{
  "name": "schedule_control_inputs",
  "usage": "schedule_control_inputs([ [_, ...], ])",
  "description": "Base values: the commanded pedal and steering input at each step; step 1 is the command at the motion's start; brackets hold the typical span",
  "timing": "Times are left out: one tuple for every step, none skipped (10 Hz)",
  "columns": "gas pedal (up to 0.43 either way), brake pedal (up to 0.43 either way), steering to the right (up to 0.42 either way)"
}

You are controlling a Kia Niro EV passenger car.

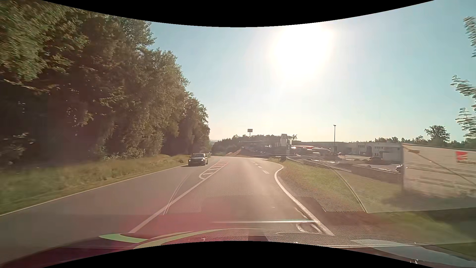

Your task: Follow the waypoints while adhering to traffic rules and regulations

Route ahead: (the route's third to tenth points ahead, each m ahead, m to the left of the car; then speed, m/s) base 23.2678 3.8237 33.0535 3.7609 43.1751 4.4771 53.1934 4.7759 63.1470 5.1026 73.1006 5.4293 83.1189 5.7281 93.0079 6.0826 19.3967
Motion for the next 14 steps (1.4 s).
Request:
schedule_control_inputs([
  [0.11, 0.0, 0.0],
  [0.11, 0.0, 0.0],
  [0.11, 0.0, 0.0],
  [0.11, 0.0, 0.001],
  [0.098, 0.0, 0.0],
  [0.098, 0.0, 0.001],
  [0.098, 0.0, 0.0],
  [0.098, 0.0, 0.0],
  [0.098, 0.0, 0.0],
  [0.087, 0.0, 0.0],
  [0.087, 0.0, 0.0],
  [0.079, 0.0, -0.001],
  [0.079, 0.0, -0.001],
  [0.079, 0.0, -0.001],
])
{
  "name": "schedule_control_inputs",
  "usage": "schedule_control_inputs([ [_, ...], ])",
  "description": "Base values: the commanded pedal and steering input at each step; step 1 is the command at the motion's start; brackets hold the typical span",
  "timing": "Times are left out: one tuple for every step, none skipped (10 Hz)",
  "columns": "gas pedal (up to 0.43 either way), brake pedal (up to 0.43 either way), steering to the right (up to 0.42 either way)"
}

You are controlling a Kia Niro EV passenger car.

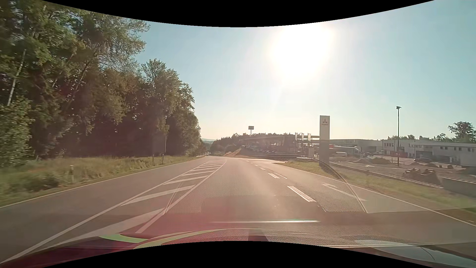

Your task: Follow the waypoints while adhering to traffic rules and regulations

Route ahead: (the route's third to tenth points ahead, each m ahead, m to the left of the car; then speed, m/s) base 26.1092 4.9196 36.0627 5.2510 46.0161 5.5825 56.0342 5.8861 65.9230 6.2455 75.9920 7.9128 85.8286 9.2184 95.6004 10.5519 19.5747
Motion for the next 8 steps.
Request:
schedule_control_inputs([
  [0.079, 0.0, -0.002],
  [0.079, 0.0, -0.003],
  [0.079, 0.0, -0.005],
  [0.079, 0.0, -0.005],
  [0.079, 0.0, -0.005],
  [0.079, 0.0, -0.005],
  [0.079, 0.0, -0.006],
  [0.079, 0.0, -0.006],
])
